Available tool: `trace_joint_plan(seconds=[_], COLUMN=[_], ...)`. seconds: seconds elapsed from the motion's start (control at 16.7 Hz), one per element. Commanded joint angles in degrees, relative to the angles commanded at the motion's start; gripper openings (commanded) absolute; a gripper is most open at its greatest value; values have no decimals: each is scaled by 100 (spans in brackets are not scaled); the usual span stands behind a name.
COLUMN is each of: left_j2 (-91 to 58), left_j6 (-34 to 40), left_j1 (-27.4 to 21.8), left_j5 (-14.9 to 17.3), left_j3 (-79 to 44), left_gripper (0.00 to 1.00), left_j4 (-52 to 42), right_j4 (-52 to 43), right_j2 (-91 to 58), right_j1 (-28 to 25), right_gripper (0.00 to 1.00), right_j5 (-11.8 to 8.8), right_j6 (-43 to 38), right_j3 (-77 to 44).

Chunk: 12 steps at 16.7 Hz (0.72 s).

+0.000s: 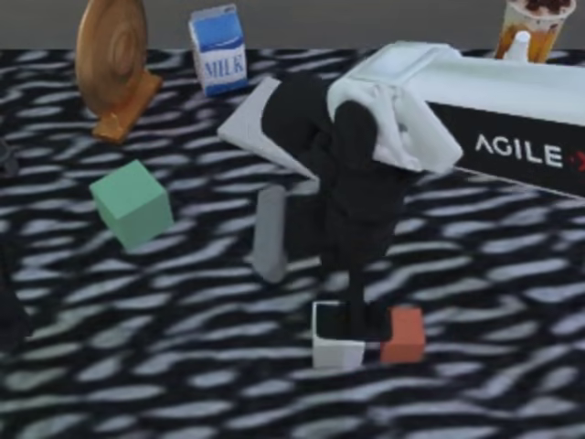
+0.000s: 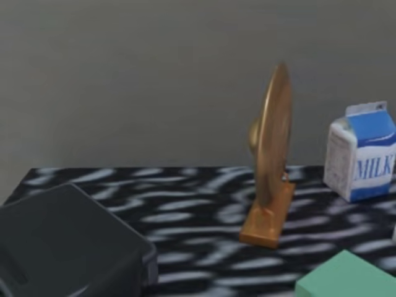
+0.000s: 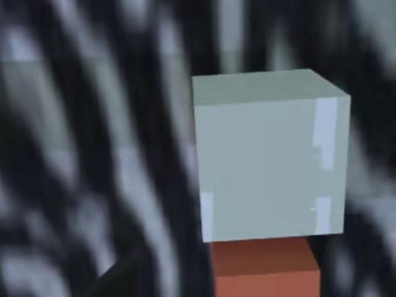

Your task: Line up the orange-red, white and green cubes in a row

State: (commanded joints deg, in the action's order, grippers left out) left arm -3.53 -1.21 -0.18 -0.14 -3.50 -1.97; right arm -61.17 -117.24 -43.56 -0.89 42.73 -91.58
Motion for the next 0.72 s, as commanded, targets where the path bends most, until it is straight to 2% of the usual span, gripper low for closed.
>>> trace_joint_plan(seconds=[0.3,0.72], left_j2=[-1789,-6037], left_j6=[-591,-1910], left_j1=[-142,-516], left_j5=[-11,16], left_j3=[-1650,-5106], left_gripper=[100,100], left_j4=[-1006,-3359], right_j4=[1035,2976], right_j2=[1667,5504], right_j1=[747,2160], right_gripper=[100,100], right_j5=[-141,-231], right_j6=[-594,-1882], right_j3=[1280,4224])
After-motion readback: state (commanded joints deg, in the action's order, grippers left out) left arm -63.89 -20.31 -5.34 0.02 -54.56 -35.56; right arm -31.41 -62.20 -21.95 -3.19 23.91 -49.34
